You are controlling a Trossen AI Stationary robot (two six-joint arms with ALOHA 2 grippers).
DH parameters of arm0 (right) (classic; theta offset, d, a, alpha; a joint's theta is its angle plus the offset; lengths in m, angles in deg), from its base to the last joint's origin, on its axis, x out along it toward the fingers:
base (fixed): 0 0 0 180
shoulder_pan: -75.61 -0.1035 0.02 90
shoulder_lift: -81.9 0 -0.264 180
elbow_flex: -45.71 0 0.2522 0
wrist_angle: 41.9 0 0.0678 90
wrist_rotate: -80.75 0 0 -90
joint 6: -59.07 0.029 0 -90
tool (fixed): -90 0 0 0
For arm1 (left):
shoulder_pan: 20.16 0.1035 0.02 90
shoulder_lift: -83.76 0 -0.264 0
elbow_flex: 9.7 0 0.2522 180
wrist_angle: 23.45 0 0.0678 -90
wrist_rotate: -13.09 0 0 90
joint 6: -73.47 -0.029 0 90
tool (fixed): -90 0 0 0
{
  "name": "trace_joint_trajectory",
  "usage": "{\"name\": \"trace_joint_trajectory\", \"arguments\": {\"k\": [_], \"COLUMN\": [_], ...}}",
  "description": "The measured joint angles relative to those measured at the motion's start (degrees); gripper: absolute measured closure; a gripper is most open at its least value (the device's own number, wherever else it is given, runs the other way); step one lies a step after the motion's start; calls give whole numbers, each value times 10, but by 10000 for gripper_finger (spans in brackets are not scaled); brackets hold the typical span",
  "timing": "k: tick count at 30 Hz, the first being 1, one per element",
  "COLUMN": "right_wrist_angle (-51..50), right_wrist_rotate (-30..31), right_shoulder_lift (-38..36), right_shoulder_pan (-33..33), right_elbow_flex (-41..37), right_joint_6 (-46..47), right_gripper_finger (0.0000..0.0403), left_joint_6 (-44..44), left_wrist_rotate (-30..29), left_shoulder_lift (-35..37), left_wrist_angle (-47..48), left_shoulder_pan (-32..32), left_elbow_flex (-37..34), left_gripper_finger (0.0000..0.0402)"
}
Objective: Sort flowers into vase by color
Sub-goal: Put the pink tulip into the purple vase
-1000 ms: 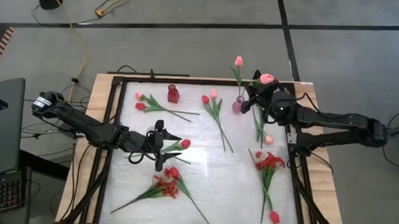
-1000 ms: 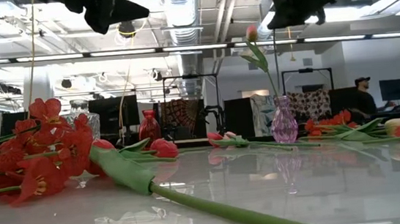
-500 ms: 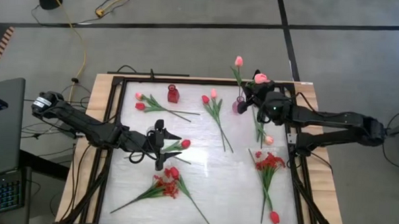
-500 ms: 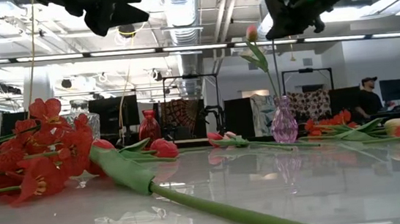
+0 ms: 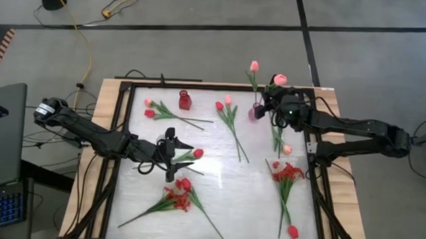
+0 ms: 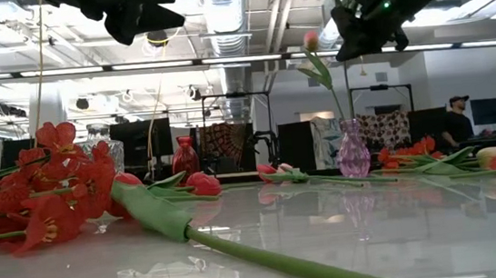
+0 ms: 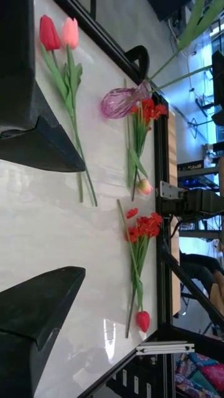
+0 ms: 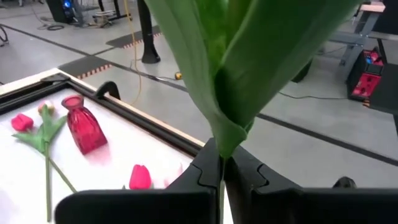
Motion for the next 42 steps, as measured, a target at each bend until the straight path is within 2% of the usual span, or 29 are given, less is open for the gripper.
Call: {"name": "trace_joint_trajectory", "arguments": {"k": [9,15,24,30,35,39,42], "right_wrist_angle": [0,-4,-27,-60,-130,-218,-266], "right_wrist_rotate": [-2,-3,-5,-67,-94,-95,-130], "right_shoulder_lift": [16,26,25,25,25,25,25], "right_shoulder_pan": [4,12,29,51,63,63,59], "right_elbow_flex": [0,0,0,0,23,58,81], "right_joint_6": [0,0,22,44,45,49,72], "right_gripper_finger": [361,332,257,191,150,142,141], "left_joint_6": [3,4,5,5,10,13,13], "left_wrist_rotate": [1,11,14,14,16,30,30], "left_shoulder_lift": [0,0,0,0,0,0,0], "left_wrist_angle": [-1,-2,-2,-2,-2,-1,-1], "left_shoulder_pan": [0,0,0,0,0,0,0], "left_elbow_flex": [0,0,0,0,0,0,0], "left_gripper_finger": [152,152,152,152,152,152,152]}}
